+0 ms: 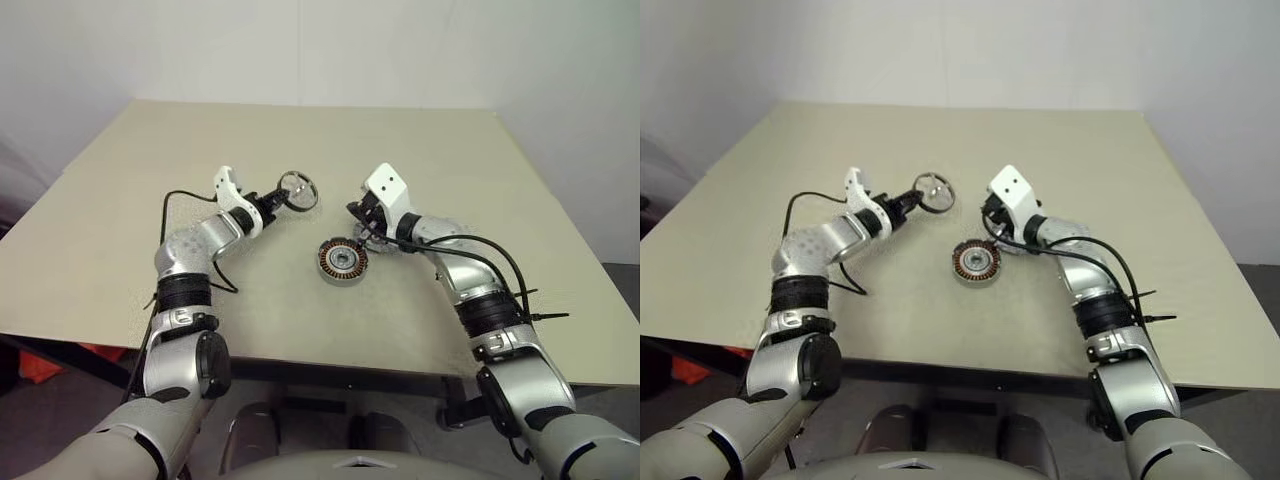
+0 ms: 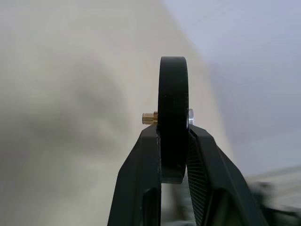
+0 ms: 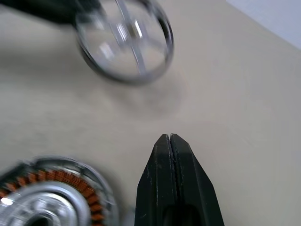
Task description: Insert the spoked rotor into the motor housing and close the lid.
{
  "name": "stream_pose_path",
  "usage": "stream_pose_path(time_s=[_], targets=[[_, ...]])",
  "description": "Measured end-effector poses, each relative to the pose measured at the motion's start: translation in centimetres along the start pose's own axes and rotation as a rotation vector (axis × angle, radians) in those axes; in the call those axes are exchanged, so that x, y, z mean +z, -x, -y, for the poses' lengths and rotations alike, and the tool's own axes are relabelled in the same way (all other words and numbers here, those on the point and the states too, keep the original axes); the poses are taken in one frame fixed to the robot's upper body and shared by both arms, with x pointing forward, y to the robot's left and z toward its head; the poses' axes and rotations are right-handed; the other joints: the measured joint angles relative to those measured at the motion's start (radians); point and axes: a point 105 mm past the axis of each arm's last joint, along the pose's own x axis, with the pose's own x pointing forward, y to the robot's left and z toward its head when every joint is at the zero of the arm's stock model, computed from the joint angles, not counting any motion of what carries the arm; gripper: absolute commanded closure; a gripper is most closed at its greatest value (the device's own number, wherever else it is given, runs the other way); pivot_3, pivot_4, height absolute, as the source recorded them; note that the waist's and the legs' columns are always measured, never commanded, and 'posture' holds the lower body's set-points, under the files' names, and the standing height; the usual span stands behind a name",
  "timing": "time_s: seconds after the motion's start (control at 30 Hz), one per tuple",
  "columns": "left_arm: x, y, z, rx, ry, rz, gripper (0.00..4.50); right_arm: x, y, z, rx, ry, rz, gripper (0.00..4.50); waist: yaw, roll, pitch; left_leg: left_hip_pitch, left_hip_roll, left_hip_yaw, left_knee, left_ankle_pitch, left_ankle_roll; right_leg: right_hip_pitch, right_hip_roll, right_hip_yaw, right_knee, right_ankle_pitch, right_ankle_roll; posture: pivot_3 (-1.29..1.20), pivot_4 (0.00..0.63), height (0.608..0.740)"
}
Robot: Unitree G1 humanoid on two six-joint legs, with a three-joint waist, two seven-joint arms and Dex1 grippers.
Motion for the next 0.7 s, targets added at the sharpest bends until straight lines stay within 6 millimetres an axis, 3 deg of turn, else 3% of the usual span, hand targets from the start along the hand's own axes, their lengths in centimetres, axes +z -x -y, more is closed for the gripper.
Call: stream_pose_path(time_s=[0.13, 0.37, 0.5, 0.7], targets=[[-0.3, 1.8, 1.4, -0.093, 0.08, -0.041, 4.08, -1.2, 0.8, 1.8, -0.053, 0.008, -0.044, 4.5, 0.0, 0.0, 0.0, 0.0, 0.0, 0.0, 0.0, 0.0, 0.0, 0.0, 0.0, 0.0, 0.0, 0.0, 0.0, 0.0, 0.0, 0.74], [-4.8, 4.8, -0.8, -0.045, 0.18, -0.205, 4.08, -4.1, 2.4, 5.3, -0.161, 0.055, -0.173, 4.5, -0.002, 0.0, 0.0, 0.0, -0.001, 0.0, 0.0, 0.0, 0.001, 0.0, 0.0, 0.0, 0.0, 0.0, 0.0, 0.0, 0.0, 0.74], [-7.5, 5.0, -1.2, -0.046, 0.246, -0.265, 4.08, -4.9, 3.6, 7.2, -0.219, 0.092, -0.228, 4.5, -0.001, -0.002, 0.001, -0.001, -0.001, 0.0, 0.0, -0.001, 0.001, 0.0, 0.0, 0.0, -0.001, 0.0, 0.0, 0.0, 0.0, 0.74], [-8.4, 4.0, 0.5, -0.108, 0.256, -0.306, 4.08, -4.7, 3.6, 7.3, -0.224, 0.1, -0.22, 4.5, -0.002, -0.002, 0.001, -0.001, 0.0, 0.0, 0.0, -0.001, 0.001, 0.0, 0.001, 0.0, -0.001, 0.0, 0.0, 0.0, 0.0, 0.74]])
